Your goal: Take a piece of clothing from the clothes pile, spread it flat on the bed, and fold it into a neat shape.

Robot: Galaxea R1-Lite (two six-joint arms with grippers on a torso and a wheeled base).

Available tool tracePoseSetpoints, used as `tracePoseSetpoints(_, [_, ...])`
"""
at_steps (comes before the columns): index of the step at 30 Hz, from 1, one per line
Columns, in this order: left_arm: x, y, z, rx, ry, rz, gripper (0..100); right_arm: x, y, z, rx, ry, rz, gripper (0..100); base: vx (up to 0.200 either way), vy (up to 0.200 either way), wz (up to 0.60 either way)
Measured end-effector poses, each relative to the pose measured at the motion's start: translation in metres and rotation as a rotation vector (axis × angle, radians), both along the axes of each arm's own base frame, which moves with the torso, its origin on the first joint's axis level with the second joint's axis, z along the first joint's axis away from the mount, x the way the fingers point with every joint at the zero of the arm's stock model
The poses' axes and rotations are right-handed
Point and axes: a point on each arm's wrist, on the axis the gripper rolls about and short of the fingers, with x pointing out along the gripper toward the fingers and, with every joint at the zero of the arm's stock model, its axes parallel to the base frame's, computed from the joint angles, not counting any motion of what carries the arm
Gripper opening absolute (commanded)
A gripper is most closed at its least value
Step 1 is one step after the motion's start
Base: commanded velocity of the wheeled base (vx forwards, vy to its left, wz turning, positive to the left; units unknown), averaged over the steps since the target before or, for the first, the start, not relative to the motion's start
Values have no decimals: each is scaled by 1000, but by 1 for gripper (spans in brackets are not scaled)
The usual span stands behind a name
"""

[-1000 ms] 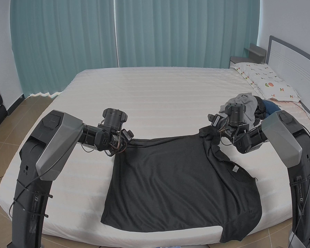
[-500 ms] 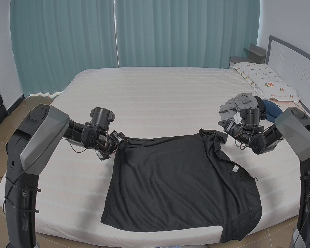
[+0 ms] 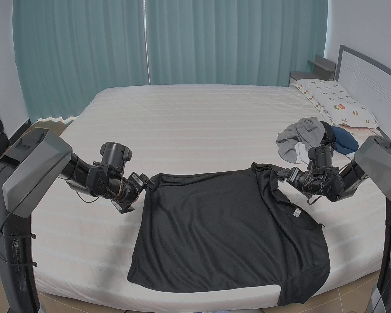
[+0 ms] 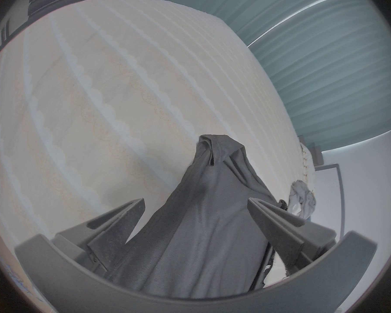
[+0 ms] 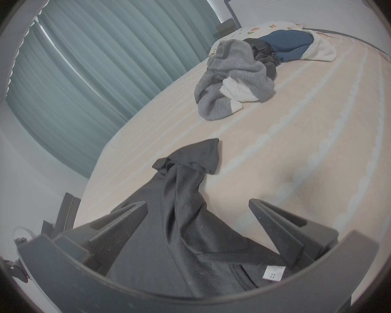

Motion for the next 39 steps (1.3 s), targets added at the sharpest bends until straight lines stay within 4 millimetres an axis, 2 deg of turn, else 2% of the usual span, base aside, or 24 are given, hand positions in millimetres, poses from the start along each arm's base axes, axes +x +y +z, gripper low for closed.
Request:
tracePoseSetpoints(8, [-14, 2, -9, -66, -29, 31, 100, 1, 14, -10, -101, 11, 84, 100, 0, 0, 0])
tracePoseSetpoints(11, [-18, 3, -11, -65, -16, 31, 100, 3, 14, -15, -189, 9, 98, 100, 0, 0, 0])
tracePoseSetpoints(23, [-21, 6, -13, -67, -10, 36, 100, 9, 19, -29, -345, 12, 144, 100, 0, 0, 0])
tracePoseSetpoints(24, [-21, 7, -13, -67, -9, 36, 100, 10, 19, -29, -350, 12, 147, 0, 0, 0, 0])
tracePoseSetpoints(31, [-21, 8, -13, -68, -9, 37, 100, 12, 23, -34, -390, 12, 172, 0, 0, 0, 0])
tracePoseSetpoints(39, [-21, 8, -14, -67, -7, 38, 100, 17, 9, -32, -404, 3, 140, 0, 0, 0, 0])
